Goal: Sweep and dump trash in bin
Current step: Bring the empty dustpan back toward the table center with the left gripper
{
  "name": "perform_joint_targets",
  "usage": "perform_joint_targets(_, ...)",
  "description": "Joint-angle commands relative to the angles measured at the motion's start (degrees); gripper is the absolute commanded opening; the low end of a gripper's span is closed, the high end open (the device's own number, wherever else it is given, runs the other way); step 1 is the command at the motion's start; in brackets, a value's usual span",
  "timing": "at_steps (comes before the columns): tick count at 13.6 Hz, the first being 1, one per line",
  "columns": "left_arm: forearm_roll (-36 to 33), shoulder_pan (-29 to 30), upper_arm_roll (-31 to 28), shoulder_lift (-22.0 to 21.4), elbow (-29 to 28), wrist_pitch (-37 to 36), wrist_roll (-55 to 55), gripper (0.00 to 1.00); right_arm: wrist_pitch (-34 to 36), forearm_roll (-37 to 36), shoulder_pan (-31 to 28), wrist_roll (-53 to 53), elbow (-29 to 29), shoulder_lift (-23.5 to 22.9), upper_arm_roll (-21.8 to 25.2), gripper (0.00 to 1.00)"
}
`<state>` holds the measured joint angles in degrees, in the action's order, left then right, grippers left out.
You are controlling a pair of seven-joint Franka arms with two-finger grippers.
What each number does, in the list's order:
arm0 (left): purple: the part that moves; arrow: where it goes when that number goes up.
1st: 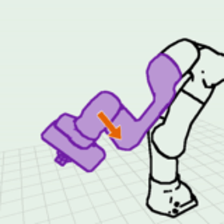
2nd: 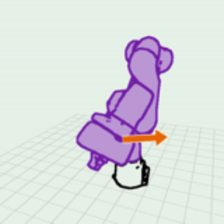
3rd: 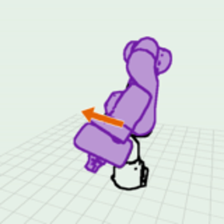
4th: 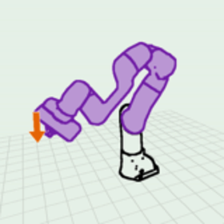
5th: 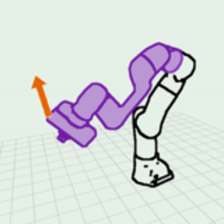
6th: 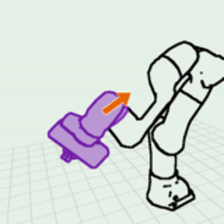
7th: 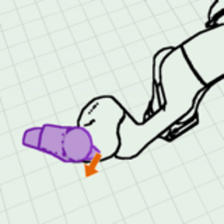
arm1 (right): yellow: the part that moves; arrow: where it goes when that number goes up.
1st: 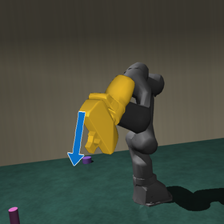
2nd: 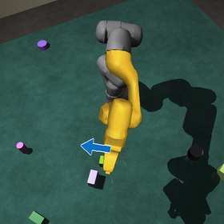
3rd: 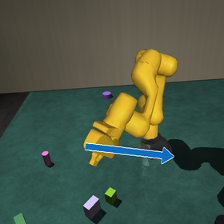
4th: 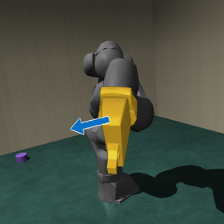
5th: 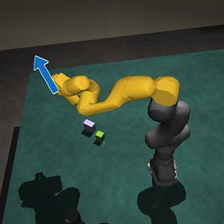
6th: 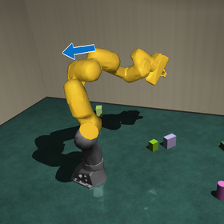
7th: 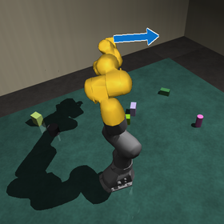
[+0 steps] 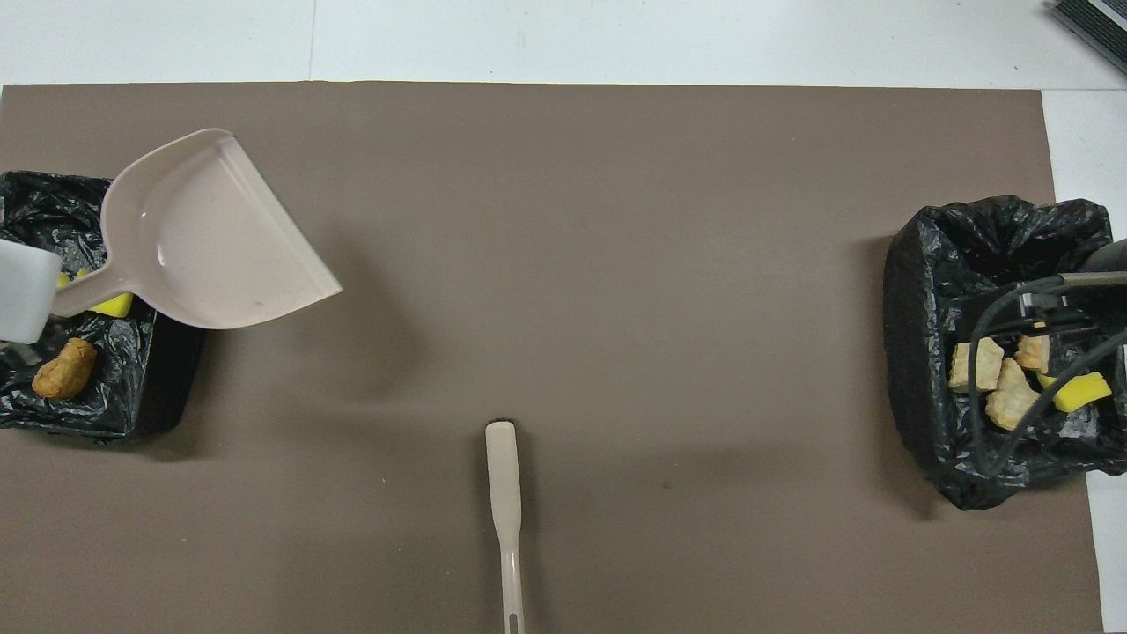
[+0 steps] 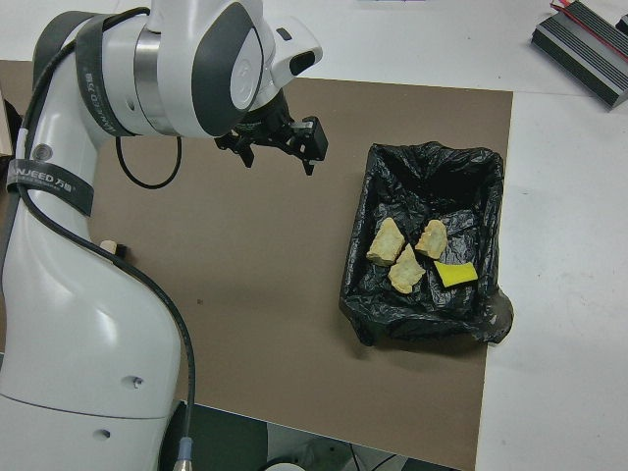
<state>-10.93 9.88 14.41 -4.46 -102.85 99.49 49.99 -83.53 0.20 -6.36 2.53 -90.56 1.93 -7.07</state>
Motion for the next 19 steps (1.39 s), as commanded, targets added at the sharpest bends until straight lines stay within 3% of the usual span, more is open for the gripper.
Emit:
perform_joint_targets(1,7.39,-6.08,-0.88,0.85,-0.77,-0.09,-12.67,0.00,-0.76,1.20,-0.59,-1.13,-1.55,1.06,-0.40,1.00)
perform_joint_targets(4,13.28,-14.33,-0.88,4.28,-1.20,1.66,-27.61,0.00,-0.76,1.20,-0.68,-1.13,-1.55,0.97,-0.40,1.00)
perform_joint_targets(6,13.65,-19.96,-0.88,5.25,-2.52,6.31,-40.44,0.00,-0.76,1.20,-0.68,-1.13,-1.55,0.97,-0.40,1.00)
perform_joint_targets(9,14.79,-24.80,-0.88,6.65,-2.62,8.26,-48.98,0.00,-0.76,1.20,-0.76,-1.13,-1.55,0.97,-0.40,1.00)
perform_joint_targets(12,14.27,-31.31,-0.96,13.67,-2.18,16.59,-64.54,0.00,-0.76,1.20,-0.68,-1.13,-1.55,0.97,-0.40,1.00)
perform_joint_targets(15,11.39,-36.93,-1.05,18.51,-0.42,18.80,-75.17,0.00,-0.76,1.20,-0.76,-1.13,-1.55,0.97,-0.40,1.00)
perform_joint_targets(19,9.96,-36.34,-1.58,18.79,-0.59,20.83,-77.41,0.00,-0.76,1.20,-0.76,-1.13,-1.55,0.97,-0.40,1.00)
